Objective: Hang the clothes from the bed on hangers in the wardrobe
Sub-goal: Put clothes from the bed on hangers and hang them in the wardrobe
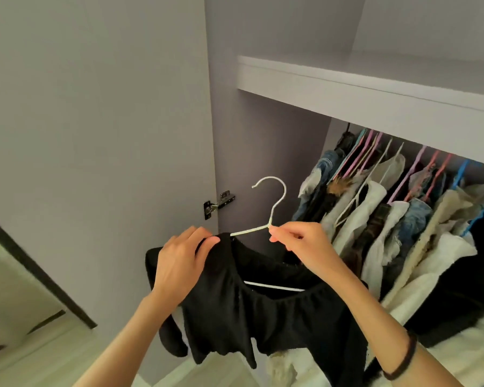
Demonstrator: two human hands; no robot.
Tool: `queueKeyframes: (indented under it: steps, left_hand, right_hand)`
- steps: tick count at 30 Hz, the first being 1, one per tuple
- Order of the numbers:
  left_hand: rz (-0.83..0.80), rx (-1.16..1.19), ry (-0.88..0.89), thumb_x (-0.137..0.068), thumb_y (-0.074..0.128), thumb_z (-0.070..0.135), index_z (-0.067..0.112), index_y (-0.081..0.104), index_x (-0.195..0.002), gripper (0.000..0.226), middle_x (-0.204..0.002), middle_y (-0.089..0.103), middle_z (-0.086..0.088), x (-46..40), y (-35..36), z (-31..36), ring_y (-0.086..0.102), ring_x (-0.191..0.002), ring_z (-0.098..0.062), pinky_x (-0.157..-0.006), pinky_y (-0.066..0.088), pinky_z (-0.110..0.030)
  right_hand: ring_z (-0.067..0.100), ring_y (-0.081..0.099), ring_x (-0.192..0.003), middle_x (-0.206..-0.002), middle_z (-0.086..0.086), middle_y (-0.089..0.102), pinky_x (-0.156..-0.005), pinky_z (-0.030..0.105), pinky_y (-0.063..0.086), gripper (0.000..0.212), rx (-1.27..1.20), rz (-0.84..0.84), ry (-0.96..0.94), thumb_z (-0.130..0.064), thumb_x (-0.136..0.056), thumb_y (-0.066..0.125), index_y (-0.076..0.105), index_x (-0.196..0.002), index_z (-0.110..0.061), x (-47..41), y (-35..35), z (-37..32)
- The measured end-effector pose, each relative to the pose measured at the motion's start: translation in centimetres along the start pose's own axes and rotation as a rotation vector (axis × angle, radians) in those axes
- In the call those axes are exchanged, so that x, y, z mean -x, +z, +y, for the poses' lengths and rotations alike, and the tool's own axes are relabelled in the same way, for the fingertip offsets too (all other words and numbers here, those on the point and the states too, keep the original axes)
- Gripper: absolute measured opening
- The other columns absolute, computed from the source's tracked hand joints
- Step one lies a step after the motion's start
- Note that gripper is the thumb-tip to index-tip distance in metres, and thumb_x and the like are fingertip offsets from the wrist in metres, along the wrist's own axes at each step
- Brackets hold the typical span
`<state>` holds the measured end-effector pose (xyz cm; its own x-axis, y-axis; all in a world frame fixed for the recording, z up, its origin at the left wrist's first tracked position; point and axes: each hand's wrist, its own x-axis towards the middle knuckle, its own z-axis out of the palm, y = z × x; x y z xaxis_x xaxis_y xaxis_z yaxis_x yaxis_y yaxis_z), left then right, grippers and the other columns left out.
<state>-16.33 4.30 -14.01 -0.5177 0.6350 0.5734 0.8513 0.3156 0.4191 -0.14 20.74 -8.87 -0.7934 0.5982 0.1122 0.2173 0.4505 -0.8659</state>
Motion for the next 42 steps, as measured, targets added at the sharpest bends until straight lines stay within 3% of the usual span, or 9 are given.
queueKeyframes:
  steps: [4, 9, 15, 18, 21, 27, 32, 37, 42]
  left_hand:
    - [0.078, -0.112, -0.206, -0.094, 0.045, 0.04, 0.018, 0.064, -0.084, 0.031, -0.075, 0.063, 0.008, 4.2, -4.5, -1.7, 0.058, -0.06, -0.016, -0.06, 0.042, -0.028]
    - [0.291, -0.288, -0.458, -0.092, 0.046, 0.029, 0.016, 0.063, -0.083, 0.024, -0.077, 0.064, 0.006, 9.6, -11.1, -3.5, 0.05, -0.061, -0.015, -0.06, 0.03, -0.024]
    - [0.459, -0.393, -0.769, -0.095, 0.048, 0.024, 0.015, 0.063, -0.087, 0.018, -0.084, 0.064, 0.005, 17.8, -18.2, -5.4, 0.048, -0.069, -0.012, -0.067, 0.03, -0.028]
    - [0.528, -0.401, -0.88, -0.094, 0.049, 0.022, 0.014, 0.062, -0.087, 0.017, -0.078, 0.061, 0.005, 23.7, -21.6, -5.4, 0.052, -0.068, -0.014, -0.058, 0.031, -0.021]
    - [0.586, -0.446, -0.974, -0.093, 0.049, 0.018, 0.009, 0.063, -0.088, 0.017, -0.077, 0.061, 0.001, 29.6, -25.5, -4.7, 0.053, -0.068, -0.014, -0.06, 0.032, -0.016]
    - [0.767, -0.62, -1.225, -0.093, 0.05, 0.026, 0.013, 0.066, -0.093, 0.021, -0.078, 0.06, 0.006, 39.9, -33.0, -0.9, 0.053, -0.07, -0.017, -0.063, 0.034, -0.029]
    - [0.889, -0.747, -1.389, -0.09, 0.056, 0.027, 0.017, 0.069, -0.087, 0.016, -0.072, 0.06, 0.012, 47.4, -35.8, 3.9, 0.055, -0.066, -0.012, -0.056, 0.038, -0.022]
    - [1.075, -0.923, -1.572, -0.088, 0.06, 0.031, 0.021, 0.071, -0.085, 0.015, -0.065, 0.065, 0.009, 52.9, -36.4, 9.9, 0.06, -0.059, -0.015, -0.053, 0.049, -0.033]
    - [1.278, -1.051, -1.677, -0.089, 0.057, 0.033, 0.021, 0.07, -0.091, 0.018, -0.073, 0.059, 0.02, 55.6, -37.5, 14.9, 0.056, -0.068, -0.004, -0.061, 0.039, -0.017]
  right_hand:
    - [0.003, 0.058, -0.073, -0.076, -0.012, 0.062, -0.073, 0.021, 0.046, 0.018, 0.121, -0.113, -0.119, -0.034, -0.088, 0.057, 0.071, -0.087, -0.023, -0.8, 3.2, -1.2]
    - [0.007, 0.058, -0.08, -0.084, -0.013, 0.059, -0.087, 0.038, 0.048, 0.034, 0.35, -0.096, -0.232, -0.044, -0.093, 0.042, 0.064, -0.102, -0.02, -0.6, 7.7, -2.1]
    - [0.007, 0.051, -0.084, -0.09, -0.01, 0.054, -0.088, 0.027, 0.036, 0.028, 0.353, -0.319, -0.468, -0.036, -0.097, 0.041, 0.061, -0.1, -0.017, 1.3, 16.5, -5.0]
    - [0.013, 0.056, -0.087, -0.091, -0.005, 0.058, -0.084, 0.031, 0.038, 0.022, 0.317, -0.382, -0.627, -0.03, -0.095, 0.047, 0.063, -0.098, -0.014, 3.1, 22.2, -7.4]
    - [0.018, 0.059, -0.079, -0.086, 0.002, 0.064, -0.074, 0.033, 0.043, 0.015, 0.245, -0.4, -0.786, -0.023, -0.089, 0.06, 0.067, -0.094, -0.01, 6.4, 27.5, -10.1]
    - [0.019, 0.057, -0.069, -0.076, -0.001, 0.061, -0.069, 0.033, 0.038, 0.021, 0.124, -0.438, -1.006, -0.03, -0.085, 0.056, 0.067, -0.085, -0.012, 14.6, 36.5, -17.0]
    - [0.021, 0.056, -0.075, -0.079, -0.001, 0.06, -0.077, 0.031, 0.032, 0.009, 0.051, -0.653, -1.084, -0.021, -0.086, 0.064, 0.066, -0.085, -0.012, 22.0, 41.9, -19.9]
    - [0.021, 0.055, -0.074, -0.079, -0.003, 0.059, -0.077, 0.029, 0.027, 0.011, -0.023, -0.857, -1.23, -0.025, -0.086, 0.065, 0.067, -0.083, -0.014, 29.7, 45.8, -23.2]
    - [0.021, 0.058, -0.073, -0.078, -0.001, 0.063, -0.078, 0.023, 0.022, 0.014, -0.179, -0.968, -1.39, -0.026, -0.086, 0.065, 0.068, -0.083, -0.013, 36.2, 47.7, -27.4]
